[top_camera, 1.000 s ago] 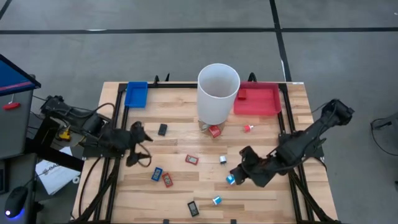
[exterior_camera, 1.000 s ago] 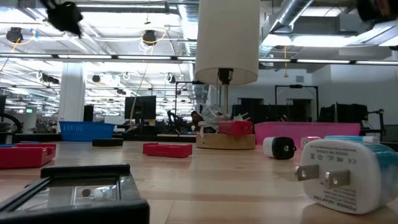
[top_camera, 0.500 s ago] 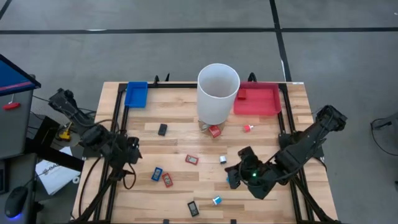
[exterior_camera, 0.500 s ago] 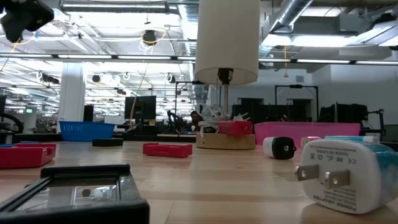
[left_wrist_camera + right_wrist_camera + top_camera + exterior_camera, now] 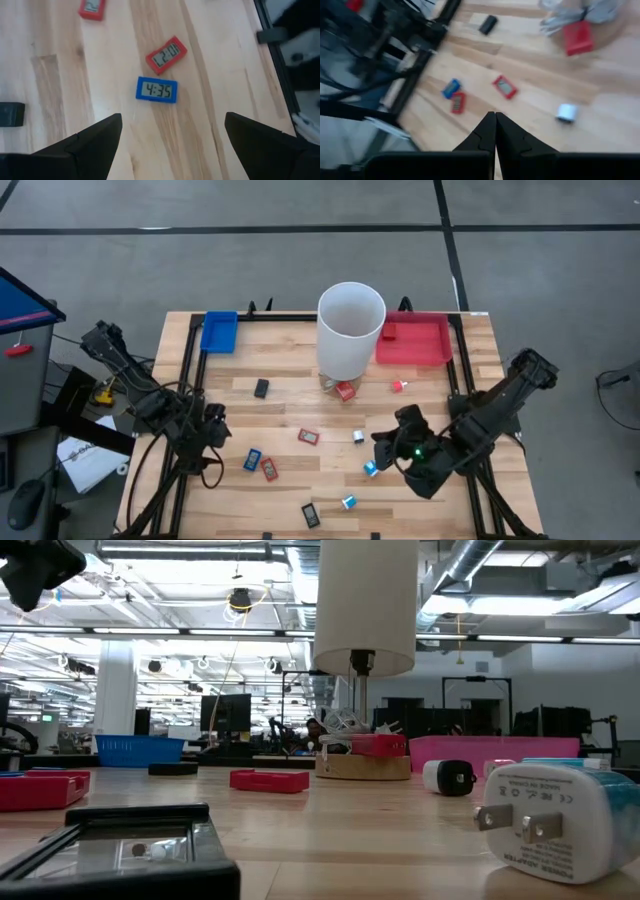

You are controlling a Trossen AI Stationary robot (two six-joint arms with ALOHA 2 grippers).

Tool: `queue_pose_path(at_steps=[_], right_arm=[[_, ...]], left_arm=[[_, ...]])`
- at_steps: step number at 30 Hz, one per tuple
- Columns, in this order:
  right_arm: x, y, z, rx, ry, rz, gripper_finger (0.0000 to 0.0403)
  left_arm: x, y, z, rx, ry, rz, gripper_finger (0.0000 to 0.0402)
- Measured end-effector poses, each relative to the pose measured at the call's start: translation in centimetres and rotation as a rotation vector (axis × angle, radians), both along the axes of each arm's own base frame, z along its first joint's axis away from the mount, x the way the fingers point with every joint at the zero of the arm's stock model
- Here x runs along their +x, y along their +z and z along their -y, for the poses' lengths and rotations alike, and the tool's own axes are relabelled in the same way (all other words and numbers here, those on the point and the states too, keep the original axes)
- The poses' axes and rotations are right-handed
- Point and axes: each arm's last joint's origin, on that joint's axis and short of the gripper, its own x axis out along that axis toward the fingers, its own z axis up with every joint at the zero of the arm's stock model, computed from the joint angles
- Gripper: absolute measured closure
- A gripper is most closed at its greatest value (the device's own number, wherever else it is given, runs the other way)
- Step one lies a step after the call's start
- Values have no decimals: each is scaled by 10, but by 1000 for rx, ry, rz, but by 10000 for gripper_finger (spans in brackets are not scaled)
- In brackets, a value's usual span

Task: Pick & Place Office items
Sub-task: Put the red charger adapter into the pink bin

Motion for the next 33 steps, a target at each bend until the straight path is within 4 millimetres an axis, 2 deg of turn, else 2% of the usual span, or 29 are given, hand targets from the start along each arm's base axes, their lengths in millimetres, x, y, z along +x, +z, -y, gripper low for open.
queue_pose_path(at_steps=[5, 9, 11, 15, 21, 26, 30, 33], right_arm=[[-9, -1, 12, -77, -24, -116, 403], [-23, -12, 18, -34, -247, -119, 403], [-25, -26, 15, 2, -318, -76, 403], [-6, -57, 11, 160, -356, 136, 403], [11, -128, 15, 308, -442, 441, 403], [0, -175, 28, 363, -507, 662, 403], [-14, -201, 42, 363, -512, 663, 393], [-17, -213, 58, 368, -550, 685, 372]], left_arm=[[7, 5, 1, -38, 151, 109, 50], [15, 9, -1, -129, 307, 186, 50], [18, 11, -3, -153, 360, 213, 50], [22, 12, -6, -152, 403, 239, 50], [25, 13, -11, -150, 434, 244, 50], [25, 13, -11, -143, 441, 252, 50], [25, 13, -12, -140, 446, 258, 50], [25, 14, -12, -142, 467, 270, 50]])
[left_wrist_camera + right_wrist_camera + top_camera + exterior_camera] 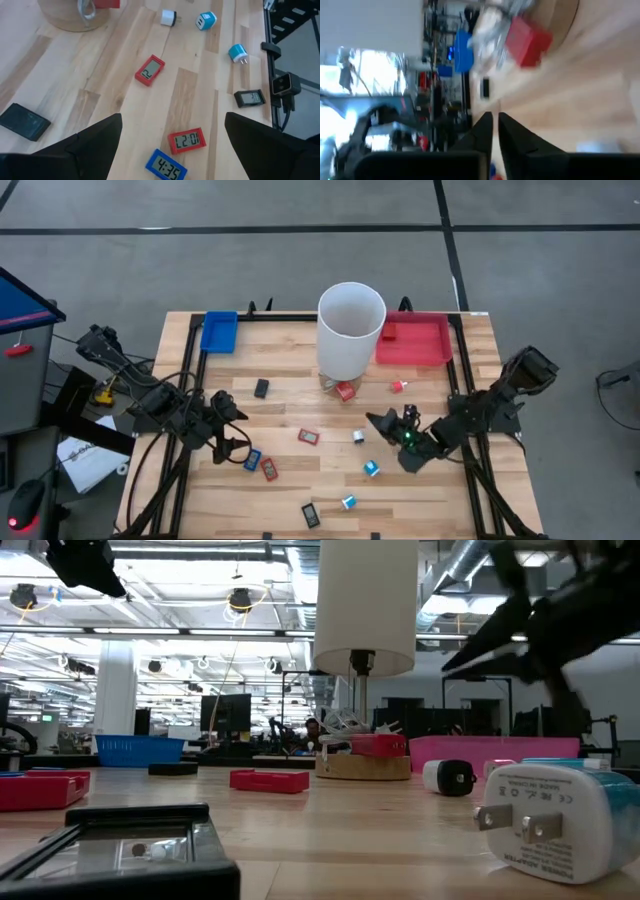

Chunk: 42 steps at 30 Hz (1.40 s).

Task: Pick & Place Office items
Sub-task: Put the red charger adapter into the pink bin

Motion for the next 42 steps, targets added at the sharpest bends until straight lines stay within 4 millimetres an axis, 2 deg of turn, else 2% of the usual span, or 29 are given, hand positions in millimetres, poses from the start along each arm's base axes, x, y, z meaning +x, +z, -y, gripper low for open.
queue_pose_path(at_steps=[4, 9, 15, 19, 30, 42], right_arm=[[3, -8, 19, 21, -34, -13, 331], [7, -16, 38, 57, -8, -117, 277], [15, -17, 56, 80, 20, -187, 220], [19, -18, 66, 77, 45, -231, 195], [29, -17, 96, 66, 114, -295, 196], [31, -17, 109, 68, 159, -329, 189]], left_arm=[[-1, 2, -3, -11, 25, 18, 50], [-4, 6, -7, -33, 51, 42, 50], [-9, 12, -13, -40, 77, 85, 50], [-11, 15, -16, -43, 88, 107, 50], [-12, 16, -17, -42, 92, 114, 50], [-12, 16, -17, -38, 95, 116, 50]])
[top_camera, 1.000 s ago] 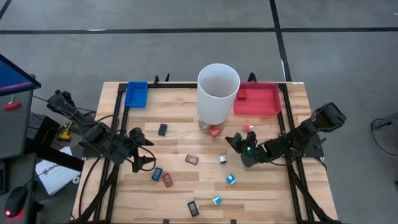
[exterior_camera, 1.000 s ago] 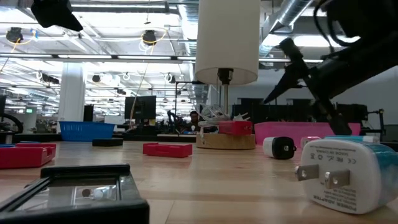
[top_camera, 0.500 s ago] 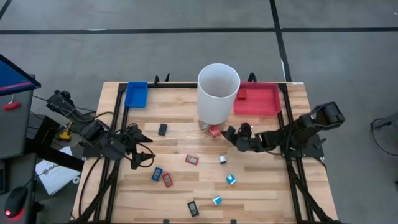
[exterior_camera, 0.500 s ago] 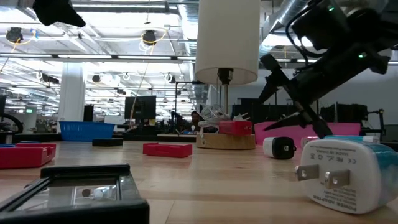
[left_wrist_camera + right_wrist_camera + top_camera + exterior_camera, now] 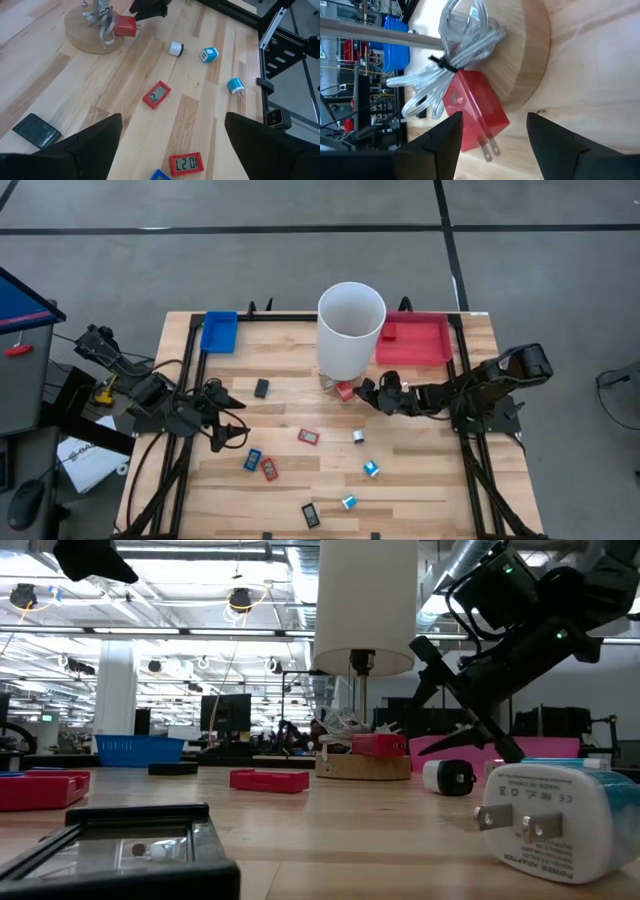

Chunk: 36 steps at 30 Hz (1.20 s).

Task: Pick & Place Office items
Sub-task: Put the red charger adapter into the pink bin

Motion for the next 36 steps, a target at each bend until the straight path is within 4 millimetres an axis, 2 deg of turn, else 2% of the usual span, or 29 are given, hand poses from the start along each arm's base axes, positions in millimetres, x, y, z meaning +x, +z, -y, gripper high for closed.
queue_pose_path(at_steps=[4, 6, 10, 14, 23, 28, 36], right_arm=[[3, 2, 2, -11, 15, -4, 188], [10, 2, 2, -18, 49, -15, 188], [22, -8, 0, 0, 83, -47, 188], [27, -21, -10, 30, 83, -23, 187], [39, -31, -13, 46, 53, 87, 188], [44, -27, -27, 50, 100, 101, 188], [54, -16, -66, 23, 305, 76, 188]], left_arm=[[0, 0, 0, 3, 4, 2, 50], [0, 0, 0, 4, 5, 3, 50], [0, 0, 0, 3, 5, 5, 50], [1, 2, 1, -17, 9, 24, 50], [2, 2, 2, -32, -1, 27, 50], [2, 2, 2, -33, -4, 24, 50], [2, 2, 2, -29, -6, 24, 50]])
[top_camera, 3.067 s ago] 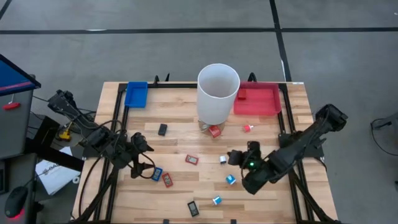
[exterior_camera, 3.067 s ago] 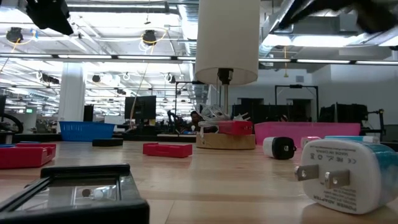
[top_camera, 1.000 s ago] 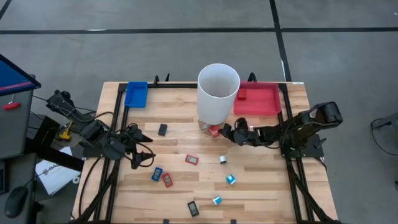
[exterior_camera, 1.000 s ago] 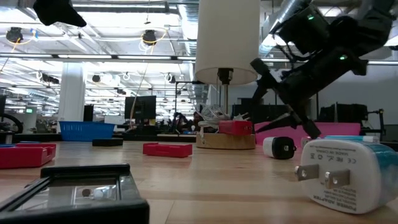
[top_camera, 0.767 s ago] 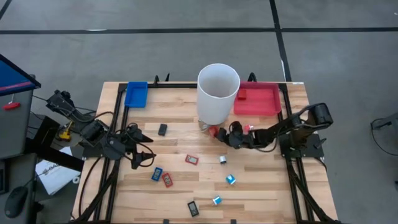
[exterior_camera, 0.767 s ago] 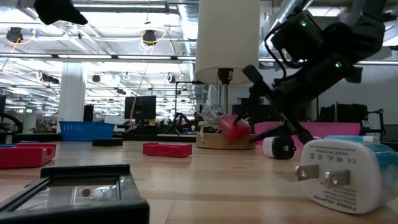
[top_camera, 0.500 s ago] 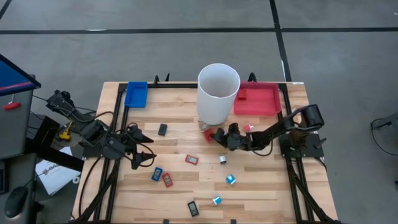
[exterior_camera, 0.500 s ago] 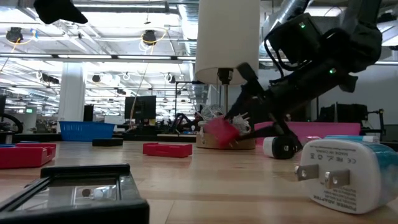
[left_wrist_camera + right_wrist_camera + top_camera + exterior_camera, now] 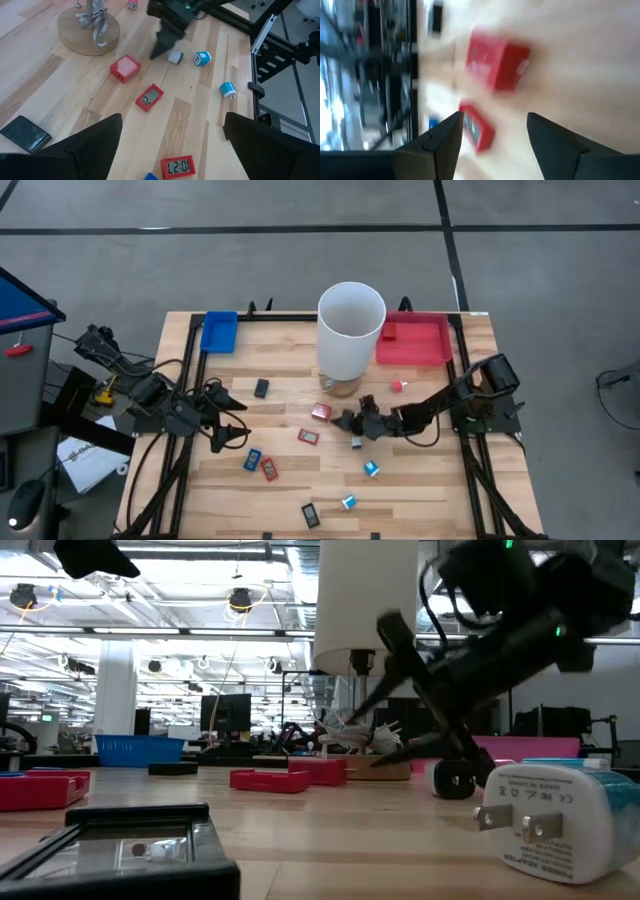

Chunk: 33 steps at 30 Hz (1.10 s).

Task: Pick & Place Office items
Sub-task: Put the red charger adapter into the pink bin

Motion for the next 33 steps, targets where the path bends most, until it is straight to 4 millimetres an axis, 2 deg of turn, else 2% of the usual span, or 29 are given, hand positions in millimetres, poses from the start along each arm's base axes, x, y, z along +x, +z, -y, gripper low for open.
queue_pose_path(at_steps=[6, 11, 15, 19, 25, 30, 33], right_arm=[[26, 30, -28, -184, 223, -26, 188], [49, 62, -39, -479, 416, -178, 188], [55, 78, -30, -716, 528, -431, 188], [63, 83, -9, -922, 628, -497, 175], [68, 82, 19, -976, 717, -534, 138], [70, 82, 26, -996, 789, -527, 127], [73, 73, 26, -1004, 806, -535, 126]], left_arm=[[0, 0, 0, 21, -12, -2, 50], [0, 0, 0, 28, -13, -1, 50], [0, 0, 0, 45, -25, -3, 50], [0, 0, 0, 69, -41, -5, 50], [0, 0, 0, 74, -45, -5, 50], [0, 0, 0, 86, -53, -6, 50], [0, 0, 0, 92, -57, -6, 50]])
